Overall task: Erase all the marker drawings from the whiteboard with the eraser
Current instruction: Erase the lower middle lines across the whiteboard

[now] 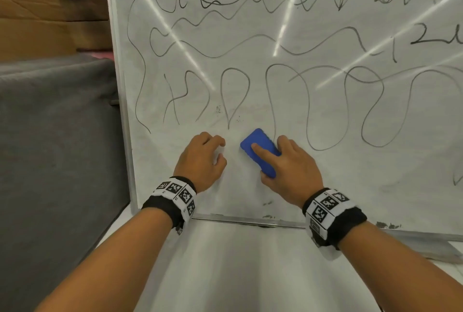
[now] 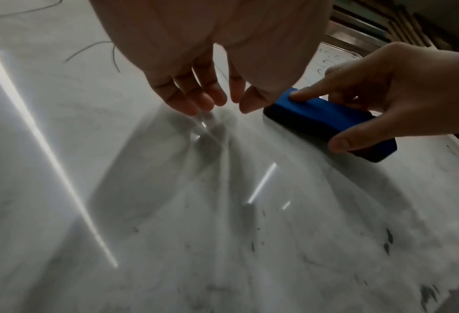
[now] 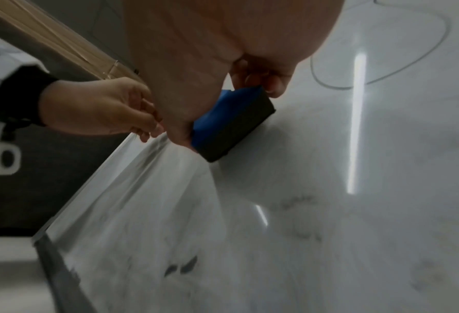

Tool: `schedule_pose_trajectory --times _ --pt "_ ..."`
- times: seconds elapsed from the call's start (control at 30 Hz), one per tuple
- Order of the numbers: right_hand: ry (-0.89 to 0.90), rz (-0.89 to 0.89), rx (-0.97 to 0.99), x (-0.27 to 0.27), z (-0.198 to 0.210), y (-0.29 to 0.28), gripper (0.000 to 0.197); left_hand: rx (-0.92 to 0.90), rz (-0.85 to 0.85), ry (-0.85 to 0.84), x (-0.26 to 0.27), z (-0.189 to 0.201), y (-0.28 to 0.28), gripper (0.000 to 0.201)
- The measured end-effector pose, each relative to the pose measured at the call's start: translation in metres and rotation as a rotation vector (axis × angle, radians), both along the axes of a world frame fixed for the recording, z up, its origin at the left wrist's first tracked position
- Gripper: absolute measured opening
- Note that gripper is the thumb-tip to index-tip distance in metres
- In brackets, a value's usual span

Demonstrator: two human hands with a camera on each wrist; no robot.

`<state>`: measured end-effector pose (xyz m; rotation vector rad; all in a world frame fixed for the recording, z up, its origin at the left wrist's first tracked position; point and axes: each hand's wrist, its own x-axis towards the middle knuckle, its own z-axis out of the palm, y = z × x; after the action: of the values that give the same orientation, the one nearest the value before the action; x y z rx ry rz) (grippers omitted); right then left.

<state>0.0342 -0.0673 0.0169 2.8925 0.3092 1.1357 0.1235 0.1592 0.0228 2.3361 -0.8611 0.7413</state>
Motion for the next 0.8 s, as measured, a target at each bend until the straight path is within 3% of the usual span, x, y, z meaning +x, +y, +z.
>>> schedule_pose_trajectory --times 0.13,0.4,0.57,0.8 --pt "0.046 0.049 -0.058 -0.009 -0.017 -0.009 0.069 0.008 0.035 -0.055 -0.003 0.004 -0.01 0.031" --pt "-0.024 -0.056 0.079 -0.018 0.0 -0.042 0.069 0.321 0.112 -0.272 -0.011 0.002 -0.026 0.078" --pt "0.042 -0.025 0.007 -0.025 -0.019 -0.037 0.07 0.397 0.106 -0.297 -0.013 -0.01 -0.036 0.094" --pt "-0.06 -0.117 0.074 -0.007 0.036 -0.03 0.072 0.393 0.077 -0.212 -0.014 -0.013 -0.046 0.101"
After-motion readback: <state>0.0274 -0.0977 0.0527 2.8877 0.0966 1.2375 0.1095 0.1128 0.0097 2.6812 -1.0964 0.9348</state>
